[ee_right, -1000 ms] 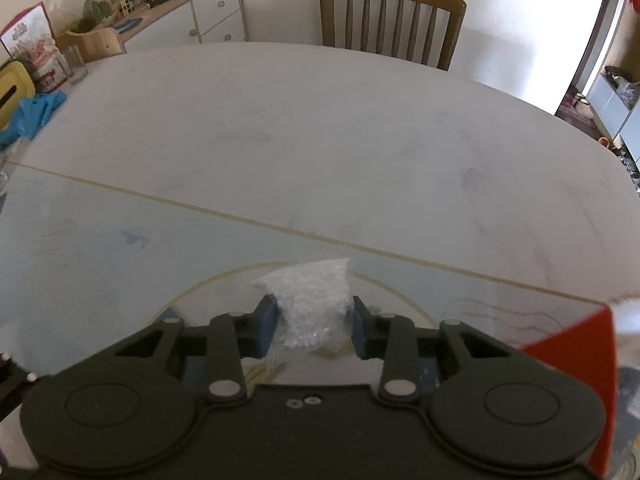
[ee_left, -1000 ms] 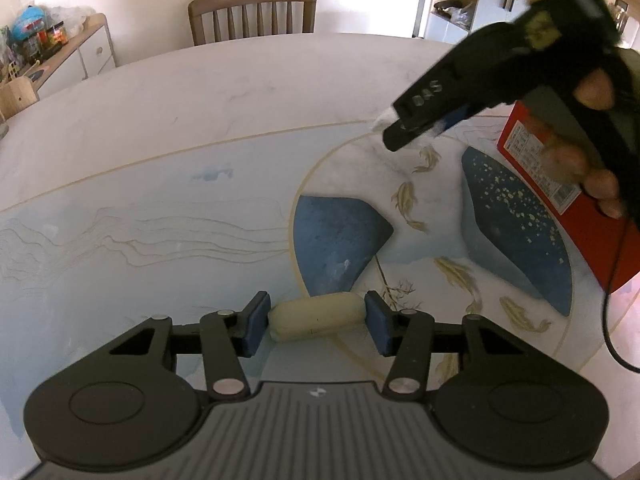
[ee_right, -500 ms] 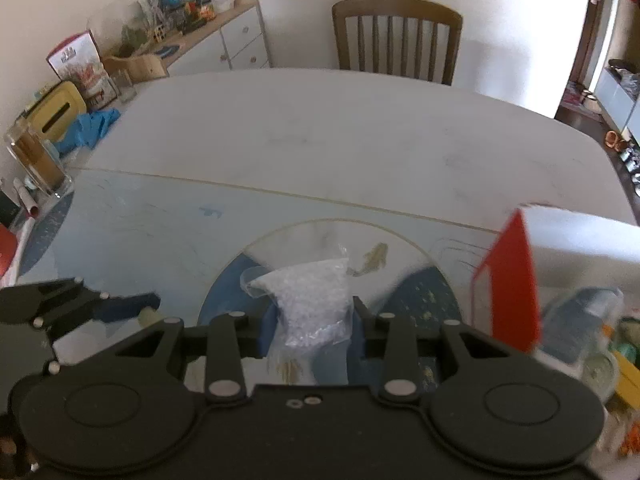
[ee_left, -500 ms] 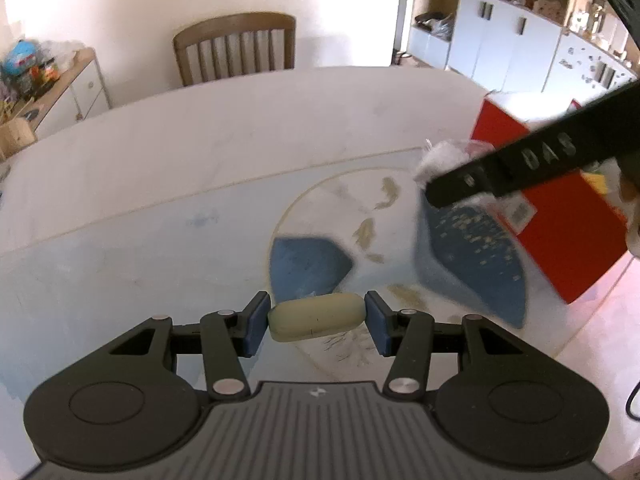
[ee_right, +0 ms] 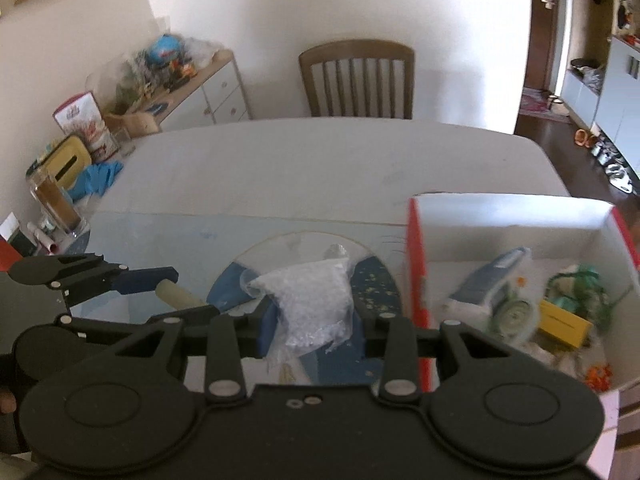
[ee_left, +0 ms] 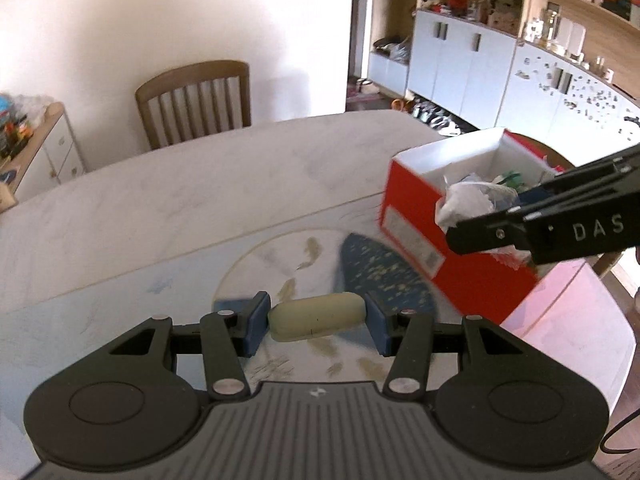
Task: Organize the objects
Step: 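Carry the foam roll and plastic bag into the shoebox and open both tools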
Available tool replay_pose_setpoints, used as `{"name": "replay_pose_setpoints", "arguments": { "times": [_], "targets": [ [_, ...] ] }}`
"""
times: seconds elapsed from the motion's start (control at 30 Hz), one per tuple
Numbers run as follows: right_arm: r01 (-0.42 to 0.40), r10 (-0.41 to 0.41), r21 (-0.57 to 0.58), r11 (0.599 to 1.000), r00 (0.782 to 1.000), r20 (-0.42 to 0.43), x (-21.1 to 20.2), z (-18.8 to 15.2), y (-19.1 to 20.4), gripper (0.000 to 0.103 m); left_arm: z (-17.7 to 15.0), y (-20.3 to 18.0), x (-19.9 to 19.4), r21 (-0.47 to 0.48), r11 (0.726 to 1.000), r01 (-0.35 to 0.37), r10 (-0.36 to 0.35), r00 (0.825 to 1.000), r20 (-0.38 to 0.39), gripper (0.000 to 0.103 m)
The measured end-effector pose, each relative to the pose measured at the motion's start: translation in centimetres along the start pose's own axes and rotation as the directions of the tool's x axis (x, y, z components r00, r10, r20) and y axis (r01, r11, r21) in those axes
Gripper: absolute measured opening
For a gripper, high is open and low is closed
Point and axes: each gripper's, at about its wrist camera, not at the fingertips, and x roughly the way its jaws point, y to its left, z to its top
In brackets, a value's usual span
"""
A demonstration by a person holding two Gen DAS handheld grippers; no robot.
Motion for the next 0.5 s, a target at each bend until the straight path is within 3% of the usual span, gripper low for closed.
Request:
{"name": "replay_pose_setpoints", "arguments": {
  "times": [0.5],
  "targets": [
    [0.042,-0.047,0.062,0.997,0.996,0.07,-5.5,-3.0,-8.8,0.036,4.2,-9.7,1.4,0.083,0.996,0.044,-0.046,0.999,0.024,0.051]
  ]
}}
